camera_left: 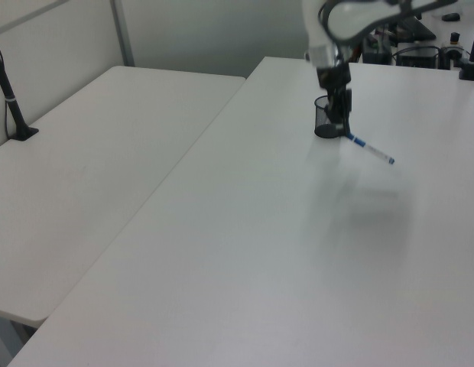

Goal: Remove the marker
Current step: 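Carry the marker away from the cup and lower it to the table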

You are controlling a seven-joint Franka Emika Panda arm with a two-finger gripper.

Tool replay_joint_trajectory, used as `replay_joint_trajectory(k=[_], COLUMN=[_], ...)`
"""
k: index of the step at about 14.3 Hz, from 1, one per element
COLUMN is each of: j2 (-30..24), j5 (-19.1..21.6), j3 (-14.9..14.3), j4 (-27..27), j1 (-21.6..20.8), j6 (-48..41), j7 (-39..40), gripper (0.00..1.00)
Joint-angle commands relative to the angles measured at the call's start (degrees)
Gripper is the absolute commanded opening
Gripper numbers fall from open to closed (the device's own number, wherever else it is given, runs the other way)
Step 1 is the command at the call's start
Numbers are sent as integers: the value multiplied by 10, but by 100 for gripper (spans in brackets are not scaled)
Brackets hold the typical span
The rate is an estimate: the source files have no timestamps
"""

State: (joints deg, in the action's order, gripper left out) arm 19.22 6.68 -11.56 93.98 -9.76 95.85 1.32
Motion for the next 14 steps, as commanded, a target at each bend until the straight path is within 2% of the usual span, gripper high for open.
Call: replay_joint_trajectory(k=[1, 5, 7, 8, 11, 12, 14], j2=[42, 85, 95, 100, 101, 101, 97], j5=[10, 1, -5, -5, -4, -5, -5], j3=[-3, -4, -4, -4, -5, -5, -5], j4=[-6, -6, -6, -5, -7, -7, -8], j1=[-8, -18, -21, -22, -22, -22, -25], j6=[-6, 14, 16, 17, 18, 18, 15], j7=[-11, -10, -10, -10, -10, -10, -11], gripper=[17, 17, 20, 26, 29, 44, 65])
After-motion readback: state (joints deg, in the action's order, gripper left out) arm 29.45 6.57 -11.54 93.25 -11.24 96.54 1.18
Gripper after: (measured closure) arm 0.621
